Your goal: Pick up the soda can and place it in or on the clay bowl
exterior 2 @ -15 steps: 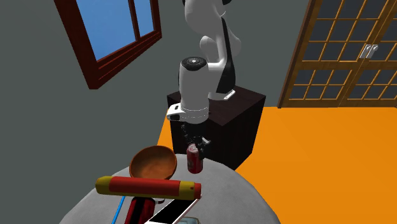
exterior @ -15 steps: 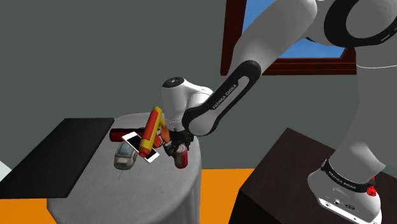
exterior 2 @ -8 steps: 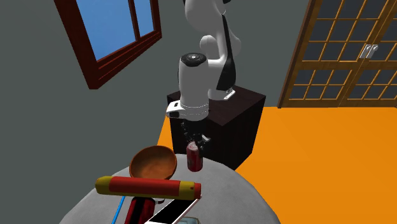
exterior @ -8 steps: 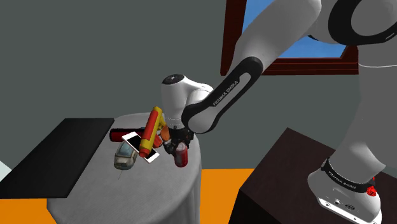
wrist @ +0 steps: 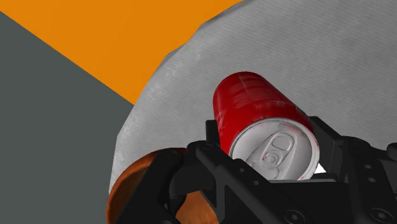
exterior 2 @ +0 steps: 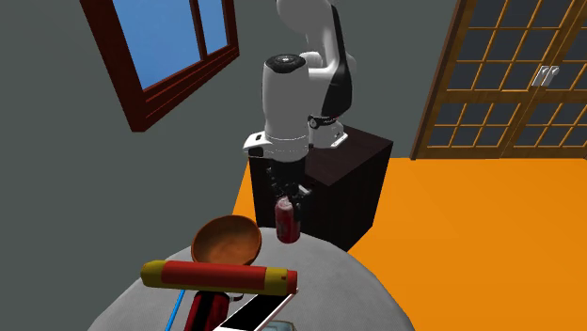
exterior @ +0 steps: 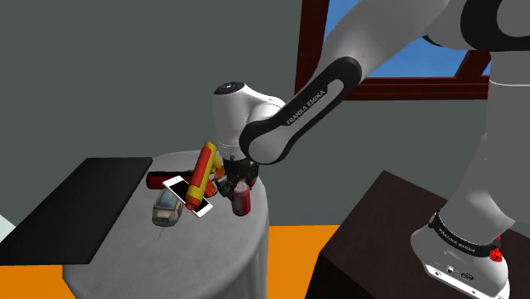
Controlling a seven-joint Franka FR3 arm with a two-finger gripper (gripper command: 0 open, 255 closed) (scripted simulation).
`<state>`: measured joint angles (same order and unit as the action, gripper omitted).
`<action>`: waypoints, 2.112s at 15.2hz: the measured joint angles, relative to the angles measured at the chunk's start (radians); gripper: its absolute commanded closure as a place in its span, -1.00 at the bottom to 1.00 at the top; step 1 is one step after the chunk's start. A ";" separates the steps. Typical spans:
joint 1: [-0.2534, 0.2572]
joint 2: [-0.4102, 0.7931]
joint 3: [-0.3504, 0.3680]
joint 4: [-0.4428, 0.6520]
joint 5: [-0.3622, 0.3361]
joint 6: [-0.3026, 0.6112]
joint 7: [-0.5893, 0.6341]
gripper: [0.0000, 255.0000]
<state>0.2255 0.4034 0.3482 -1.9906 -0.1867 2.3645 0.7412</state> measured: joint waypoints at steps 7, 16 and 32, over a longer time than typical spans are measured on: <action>-0.013 -0.068 0.018 0.013 0.035 -0.076 -0.021 1.00; -0.023 -0.131 0.032 0.056 0.069 -0.177 -0.043 1.00; -0.115 0.067 -0.044 0.455 0.042 -0.381 -0.239 1.00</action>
<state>0.1106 0.4701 0.3040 -1.5360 -0.1444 1.9838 0.5024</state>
